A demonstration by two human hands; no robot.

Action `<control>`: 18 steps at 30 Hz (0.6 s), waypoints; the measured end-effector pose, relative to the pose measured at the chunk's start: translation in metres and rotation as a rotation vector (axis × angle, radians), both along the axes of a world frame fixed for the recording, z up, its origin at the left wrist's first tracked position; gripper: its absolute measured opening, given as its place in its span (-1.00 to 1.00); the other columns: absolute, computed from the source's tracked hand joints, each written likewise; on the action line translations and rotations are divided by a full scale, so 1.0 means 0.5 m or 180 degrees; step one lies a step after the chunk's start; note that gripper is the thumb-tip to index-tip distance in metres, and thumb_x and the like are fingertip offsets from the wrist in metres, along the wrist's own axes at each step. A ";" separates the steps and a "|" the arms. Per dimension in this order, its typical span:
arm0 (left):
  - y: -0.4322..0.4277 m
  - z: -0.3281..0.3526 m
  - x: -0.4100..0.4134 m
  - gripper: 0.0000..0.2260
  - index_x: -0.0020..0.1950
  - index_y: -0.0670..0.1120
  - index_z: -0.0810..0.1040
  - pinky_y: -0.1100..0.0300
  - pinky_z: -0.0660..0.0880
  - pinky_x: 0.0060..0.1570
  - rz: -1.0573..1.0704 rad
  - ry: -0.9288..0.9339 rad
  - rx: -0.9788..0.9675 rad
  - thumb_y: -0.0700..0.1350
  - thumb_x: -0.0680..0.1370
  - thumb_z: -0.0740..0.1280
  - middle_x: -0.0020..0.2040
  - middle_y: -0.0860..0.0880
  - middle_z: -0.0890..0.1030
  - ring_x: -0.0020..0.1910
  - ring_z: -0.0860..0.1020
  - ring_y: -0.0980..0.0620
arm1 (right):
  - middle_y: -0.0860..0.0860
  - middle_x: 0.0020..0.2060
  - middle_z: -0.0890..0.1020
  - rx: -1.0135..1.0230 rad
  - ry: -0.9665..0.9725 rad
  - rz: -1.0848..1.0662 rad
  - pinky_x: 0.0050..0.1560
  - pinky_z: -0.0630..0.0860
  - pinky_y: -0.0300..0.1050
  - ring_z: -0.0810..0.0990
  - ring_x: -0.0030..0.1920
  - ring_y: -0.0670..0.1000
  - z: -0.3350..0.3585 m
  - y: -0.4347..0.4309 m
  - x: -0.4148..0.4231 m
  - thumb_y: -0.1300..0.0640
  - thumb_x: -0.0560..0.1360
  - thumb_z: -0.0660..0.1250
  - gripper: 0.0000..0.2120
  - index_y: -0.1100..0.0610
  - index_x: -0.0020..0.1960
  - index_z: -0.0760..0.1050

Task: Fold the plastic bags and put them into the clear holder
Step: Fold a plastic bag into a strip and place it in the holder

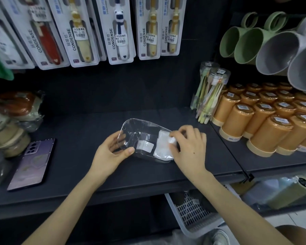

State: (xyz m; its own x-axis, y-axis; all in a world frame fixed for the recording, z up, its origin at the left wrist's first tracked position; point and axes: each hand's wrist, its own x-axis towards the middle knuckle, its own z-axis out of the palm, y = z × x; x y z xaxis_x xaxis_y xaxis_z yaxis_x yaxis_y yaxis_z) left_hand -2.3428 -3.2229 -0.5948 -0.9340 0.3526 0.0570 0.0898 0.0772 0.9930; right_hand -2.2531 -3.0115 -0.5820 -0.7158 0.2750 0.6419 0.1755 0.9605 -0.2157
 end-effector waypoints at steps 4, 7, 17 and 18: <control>-0.001 0.001 -0.001 -0.41 0.37 0.01 0.41 0.32 0.50 0.05 -0.0014 0.0001 -0.0036 -0.19 0.38 0.50 0.25 0.06 0.56 0.21 0.55 0.13 | 0.08 0.04 0.59 0.0157 -0.0312 0.0182 0.02 0.24 0.00 0.53 -0.01 0.14 -0.011 0.012 0.000 0.12 0.39 0.22 -0.78 0.02 -0.18 0.65; -0.001 0.002 -0.001 -0.36 0.39 -0.01 0.40 0.30 0.49 0.09 -0.0029 -0.0017 -0.0045 -0.12 0.33 0.51 0.25 0.06 0.56 0.22 0.54 0.13 | 0.08 0.09 0.62 -0.0015 -0.0632 0.0291 0.09 0.21 0.00 0.56 0.06 0.16 -0.011 0.018 -0.005 0.01 0.41 0.19 -0.74 0.00 -0.19 0.65; -0.003 0.004 -0.002 -0.38 0.34 0.05 0.42 0.25 0.50 0.13 -0.0024 -0.0030 -0.0090 -0.09 0.31 0.52 0.25 0.07 0.56 0.22 0.55 0.13 | 0.11 0.24 0.54 -0.0150 -0.1270 0.0106 0.29 0.09 0.14 0.47 0.23 0.22 -0.005 0.012 -0.041 -0.30 0.15 0.44 -0.57 -0.01 -0.16 0.63; -0.003 0.005 -0.003 -0.40 0.34 0.05 0.42 0.26 0.50 0.12 -0.0024 -0.0028 -0.0093 -0.12 0.33 0.52 0.25 0.07 0.56 0.21 0.55 0.13 | 0.12 0.30 0.48 -0.0036 -0.1395 0.0080 0.33 0.08 0.19 0.41 0.30 0.22 0.000 0.007 -0.043 -0.27 0.18 0.48 -0.56 0.01 -0.09 0.63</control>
